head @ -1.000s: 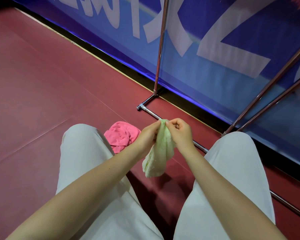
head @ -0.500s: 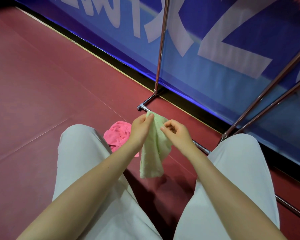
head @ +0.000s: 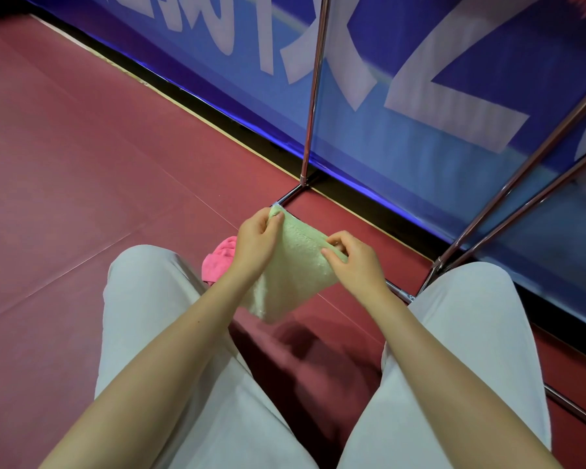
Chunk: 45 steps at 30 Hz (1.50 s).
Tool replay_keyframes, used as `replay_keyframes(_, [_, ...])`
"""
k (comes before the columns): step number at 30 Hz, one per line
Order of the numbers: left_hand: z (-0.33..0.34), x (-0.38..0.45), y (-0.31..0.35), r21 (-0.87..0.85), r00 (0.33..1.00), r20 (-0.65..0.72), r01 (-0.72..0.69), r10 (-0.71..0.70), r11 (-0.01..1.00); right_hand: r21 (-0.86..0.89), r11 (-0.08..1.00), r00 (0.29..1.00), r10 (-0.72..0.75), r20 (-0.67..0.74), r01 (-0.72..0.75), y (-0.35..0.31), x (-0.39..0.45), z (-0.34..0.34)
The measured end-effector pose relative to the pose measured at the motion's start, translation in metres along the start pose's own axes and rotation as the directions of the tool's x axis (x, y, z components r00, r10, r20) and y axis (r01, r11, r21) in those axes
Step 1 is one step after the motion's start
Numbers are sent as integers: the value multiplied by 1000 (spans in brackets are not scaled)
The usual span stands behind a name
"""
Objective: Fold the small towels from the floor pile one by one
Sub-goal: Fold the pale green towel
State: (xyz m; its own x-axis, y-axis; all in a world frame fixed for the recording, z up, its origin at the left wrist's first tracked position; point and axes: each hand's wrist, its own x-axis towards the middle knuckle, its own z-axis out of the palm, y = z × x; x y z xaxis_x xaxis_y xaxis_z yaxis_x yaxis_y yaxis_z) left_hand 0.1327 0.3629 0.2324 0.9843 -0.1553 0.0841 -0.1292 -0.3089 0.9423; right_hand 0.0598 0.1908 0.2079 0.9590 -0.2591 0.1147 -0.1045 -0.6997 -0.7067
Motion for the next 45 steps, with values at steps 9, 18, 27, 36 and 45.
replay_keyframes(9, [3, -20, 7, 23, 980, 170, -114, 108, 993, -103, 993, 997, 65, 48, -60, 10, 4, 8])
replay_keyframes(18, [-1, -21, 9, -138, 993, 113, -30, 46, 990, 127, 977, 985, 172, 7, -172, 15, 7, 10])
replay_keyframes(27, [-13, -12, 9, -227, 998, -56, 23, -37, 974, 595, 766, 960, 278, 36, -244, 1, 7, 6])
replay_keyframes(36, [-6, -10, 1, -383, 986, -50, 129, -159, 915, 660, 716, 945, 327, -31, -226, -2, 8, -2])
replay_keyframes(45, [31, -16, -5, -489, 903, 133, 418, -408, 766, 784, 506, 773, 632, -54, -360, 1, 7, 19])
